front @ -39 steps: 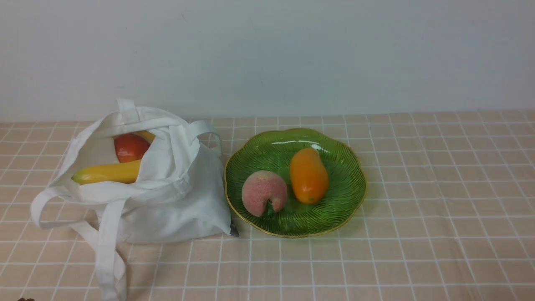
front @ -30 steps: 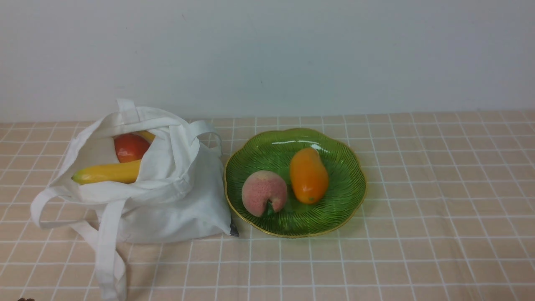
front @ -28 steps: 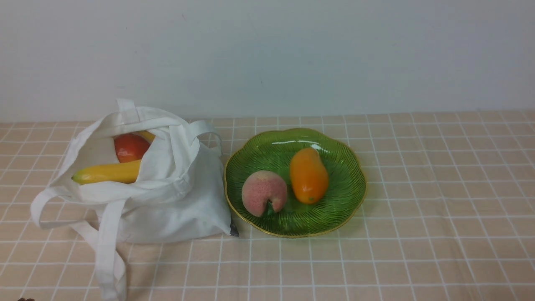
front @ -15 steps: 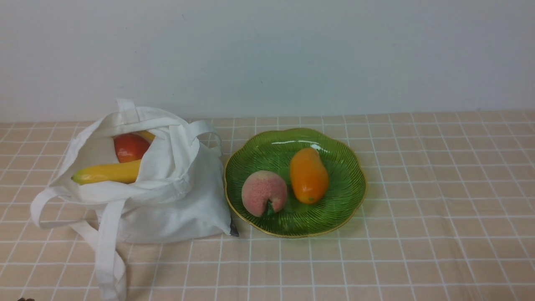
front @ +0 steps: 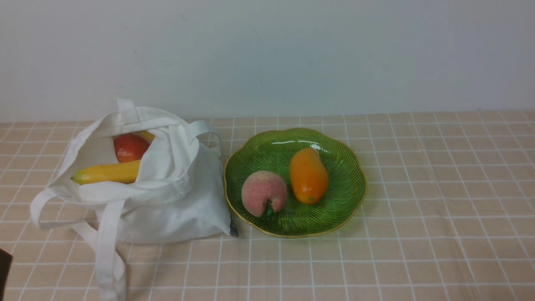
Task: Take the fruit out of the bag on the brown coffee tablecloth and place them on the plate.
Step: 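Reach into the white bag and grasp the banana with the left gripper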
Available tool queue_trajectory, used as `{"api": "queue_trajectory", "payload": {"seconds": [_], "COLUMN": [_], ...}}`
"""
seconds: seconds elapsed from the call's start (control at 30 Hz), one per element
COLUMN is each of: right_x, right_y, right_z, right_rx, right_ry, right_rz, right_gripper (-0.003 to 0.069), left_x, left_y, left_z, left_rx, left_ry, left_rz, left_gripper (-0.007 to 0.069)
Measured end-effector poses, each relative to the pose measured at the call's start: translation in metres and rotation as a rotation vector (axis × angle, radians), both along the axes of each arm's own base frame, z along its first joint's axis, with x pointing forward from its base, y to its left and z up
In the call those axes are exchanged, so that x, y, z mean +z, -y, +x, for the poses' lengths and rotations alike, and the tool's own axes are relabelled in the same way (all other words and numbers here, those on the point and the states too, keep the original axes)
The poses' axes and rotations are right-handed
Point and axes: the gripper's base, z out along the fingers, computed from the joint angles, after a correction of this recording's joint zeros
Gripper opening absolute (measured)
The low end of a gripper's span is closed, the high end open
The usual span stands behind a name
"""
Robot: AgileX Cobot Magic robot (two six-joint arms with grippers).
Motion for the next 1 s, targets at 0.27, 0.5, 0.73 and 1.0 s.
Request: {"api": "queue_trajectory", "payload": {"seconds": [0.27, 0.5, 0.73, 1.0], "right_x": [0.000, 0.000, 0.000, 0.000], "right_y": [0.000, 0.000, 0.000, 0.000], "right_z": [0.000, 0.000, 0.000, 0.000], "right_rx": [0.000, 0.000, 0.000, 0.000], "right_ry": [0.000, 0.000, 0.000, 0.000], "right_rz": [0.000, 0.000, 0.000, 0.000], "right_gripper": [-0.0014, -0.0014, -0.0014, -0.0014], "left_x": [0.064, 0.144, 0.145, 0.127], "left_y": [-0.010, 0.014, 0.029, 0.028], "left_z": [-0.016, 0.008, 0.079, 0.167], "left_rx": [0.091, -0.137, -0.420, -0.528], "left_ry": [0.345, -0.123, -0.745, -1.019], "left_rz": [-0.055, 0.290, 0.476, 0.690], "left_gripper": [-0.0008, -0.0008, -0.0008, -0.0008]}}
